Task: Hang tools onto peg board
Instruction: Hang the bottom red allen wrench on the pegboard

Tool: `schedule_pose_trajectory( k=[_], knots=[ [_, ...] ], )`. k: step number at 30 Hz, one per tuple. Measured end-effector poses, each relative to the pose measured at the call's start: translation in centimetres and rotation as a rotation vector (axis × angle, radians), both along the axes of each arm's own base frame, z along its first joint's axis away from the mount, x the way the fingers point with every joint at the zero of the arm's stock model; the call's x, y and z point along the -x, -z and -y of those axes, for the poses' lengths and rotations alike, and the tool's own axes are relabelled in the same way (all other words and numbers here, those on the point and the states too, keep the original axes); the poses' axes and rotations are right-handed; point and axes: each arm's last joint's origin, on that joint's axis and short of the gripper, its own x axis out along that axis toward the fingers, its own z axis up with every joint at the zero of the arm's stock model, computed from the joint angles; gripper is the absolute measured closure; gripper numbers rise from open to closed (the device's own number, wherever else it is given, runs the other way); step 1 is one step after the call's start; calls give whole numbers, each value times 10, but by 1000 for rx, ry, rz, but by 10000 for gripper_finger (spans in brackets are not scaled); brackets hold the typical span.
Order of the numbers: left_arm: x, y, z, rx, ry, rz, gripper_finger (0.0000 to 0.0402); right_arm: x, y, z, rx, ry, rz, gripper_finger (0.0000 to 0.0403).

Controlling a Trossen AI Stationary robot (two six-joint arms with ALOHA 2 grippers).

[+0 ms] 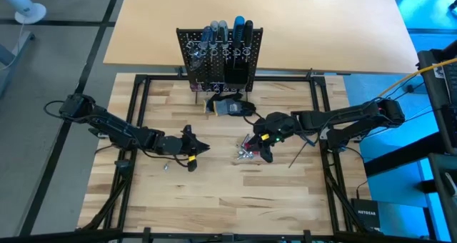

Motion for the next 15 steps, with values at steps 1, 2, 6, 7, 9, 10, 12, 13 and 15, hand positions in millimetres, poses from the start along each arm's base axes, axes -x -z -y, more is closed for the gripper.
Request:
schedule_pose_trajectory(
  k=[1,2,6,7,9,10,12,13,15],
  knots=[
    [-2,-2,0,5,10,5,370,-2,-3,-2,-10,-16,32,293],
    [-4,-3,-1,2,26,6,368,-3,-5,-5,-19,-34,66,293],
    [-17,-9,1,-36,70,7,330,-7,-13,-14,-42,-85,156,293],
    [-21,-11,2,-54,80,5,315,-7,-14,-16,-45,-94,171,293],
    [-31,-17,5,-82,97,16,282,-8,-15,-19,-50,-108,188,293],
    [-36,-20,6,-105,107,21,266,-8,-16,-20,-51,-114,200,293],
    [-46,-28,9,-163,132,32,238,-10,-17,-22,-54,-122,219,293],
    [-52,-32,9,-196,142,37,226,-10,-17,-24,-55,-127,222,293],
    [-64,-40,10,-256,156,61,209,-11,-17,-28,-57,-140,233,293]
  ],
)
